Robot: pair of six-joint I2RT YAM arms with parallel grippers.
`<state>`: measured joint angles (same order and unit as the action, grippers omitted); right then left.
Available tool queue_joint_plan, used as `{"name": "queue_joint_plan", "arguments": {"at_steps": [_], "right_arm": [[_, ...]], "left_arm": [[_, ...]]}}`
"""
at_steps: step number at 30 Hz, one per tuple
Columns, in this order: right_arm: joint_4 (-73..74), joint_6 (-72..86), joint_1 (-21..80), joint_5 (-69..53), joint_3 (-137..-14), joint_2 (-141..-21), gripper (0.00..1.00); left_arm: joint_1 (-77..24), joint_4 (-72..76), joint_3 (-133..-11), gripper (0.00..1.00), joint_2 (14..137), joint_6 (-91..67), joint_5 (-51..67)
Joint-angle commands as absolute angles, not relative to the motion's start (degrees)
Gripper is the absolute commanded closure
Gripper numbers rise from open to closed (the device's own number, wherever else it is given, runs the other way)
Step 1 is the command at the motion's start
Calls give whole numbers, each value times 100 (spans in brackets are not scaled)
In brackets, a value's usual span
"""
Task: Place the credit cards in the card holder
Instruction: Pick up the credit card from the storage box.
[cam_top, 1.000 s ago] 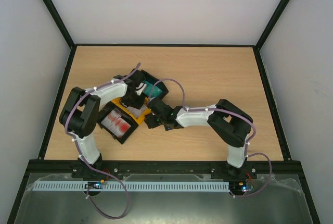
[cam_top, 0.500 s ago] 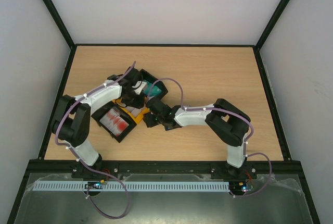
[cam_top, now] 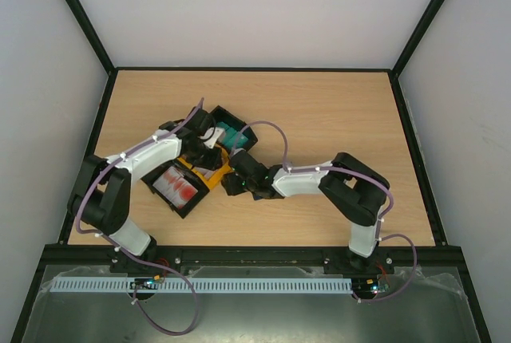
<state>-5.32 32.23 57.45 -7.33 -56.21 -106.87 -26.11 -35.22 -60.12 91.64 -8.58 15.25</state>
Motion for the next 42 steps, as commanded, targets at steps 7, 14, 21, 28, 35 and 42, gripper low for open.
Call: {"name": "queue_joint_plan", "arguments": {"at_steps": [7,14,21,28,35,42], "right_arm": [[-1014,3559,5763,-397,-5013,-9982,41],[-949,3594,5765,-248,-4899,-9864,41],[-904,3607,5758,-198,-4852,-9872,40],[-913,3617,5760,-115,-4751,-9848,41],[-861,3612,5745,-8,-4725,-9822,41],[-846,3617,5717,1,-4712,-9852,41]], "left_arm": [[-2798,-3780,-5674,72,9109,-930,1792],[-2887,-3719,-5827,58,9027,-923,1659],[-2985,-3753,-5958,43,9305,-935,961],[-3199,-3738,-6116,39,9736,-958,459],[-3445,-3901,-6225,39,9975,-967,149],[-3563,-4071,-6228,54,9634,-1076,361]]}}
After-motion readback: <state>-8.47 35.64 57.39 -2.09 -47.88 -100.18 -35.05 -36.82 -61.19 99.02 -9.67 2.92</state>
